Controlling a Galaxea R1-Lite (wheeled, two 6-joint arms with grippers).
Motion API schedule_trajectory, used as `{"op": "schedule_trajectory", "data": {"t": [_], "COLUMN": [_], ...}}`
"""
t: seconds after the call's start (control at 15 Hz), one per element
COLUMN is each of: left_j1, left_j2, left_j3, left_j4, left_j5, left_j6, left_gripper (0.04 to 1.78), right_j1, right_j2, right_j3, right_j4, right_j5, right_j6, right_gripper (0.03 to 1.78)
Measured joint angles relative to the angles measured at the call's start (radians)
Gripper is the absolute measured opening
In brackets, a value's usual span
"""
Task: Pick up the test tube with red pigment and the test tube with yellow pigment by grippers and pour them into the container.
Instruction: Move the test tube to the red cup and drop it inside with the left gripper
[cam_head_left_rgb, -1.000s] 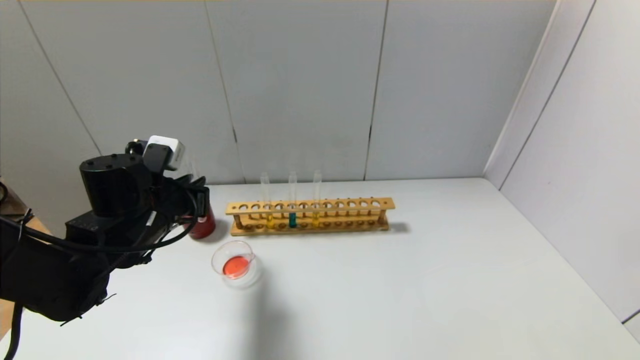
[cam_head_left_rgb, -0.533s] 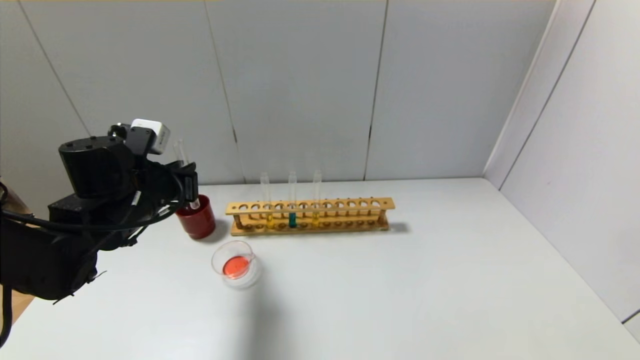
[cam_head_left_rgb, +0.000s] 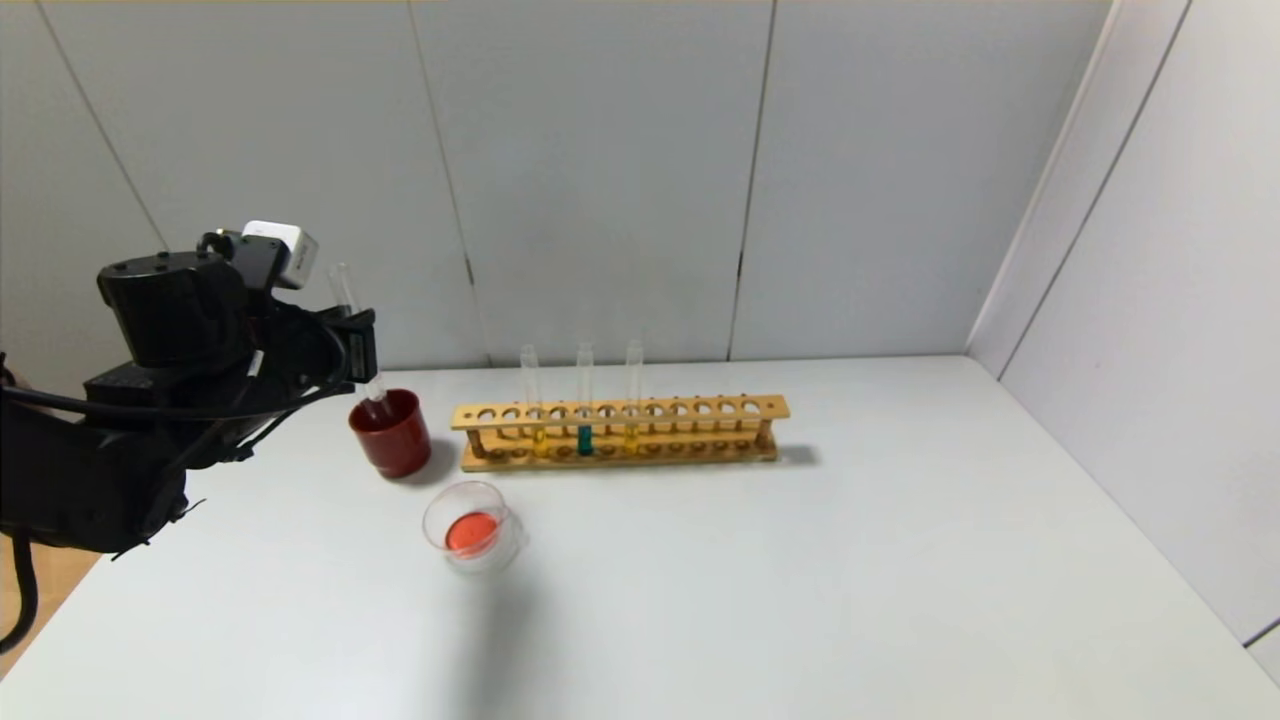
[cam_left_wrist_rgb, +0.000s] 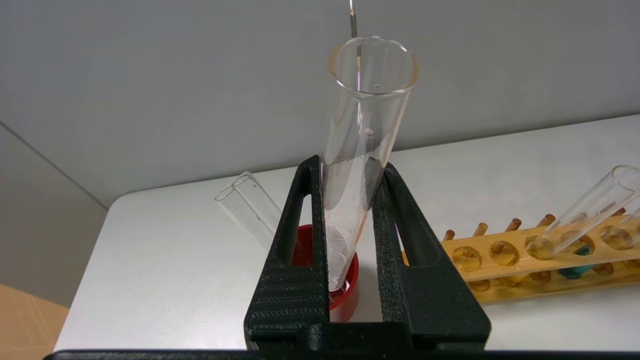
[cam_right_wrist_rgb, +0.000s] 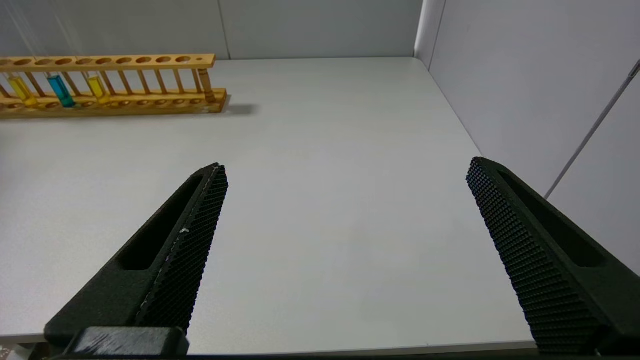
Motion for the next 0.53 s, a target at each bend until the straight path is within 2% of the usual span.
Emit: {"op": "schedule_trajectory", "data": {"t": [0.53], "left_j1": [0.037], "left_j2": [0.099], "left_j3": [-0.029], "left_j4": [-0.012], "left_j5": [-0.021], "left_j6": [-0.002], "left_gripper": [0.32], "right_j1": [0.0], "right_j2": [0.0], "right_j3": [0.0], "right_j4": [0.0], "right_j5": [0.0], "right_j6": [0.0], "right_gripper": [1.75]}}
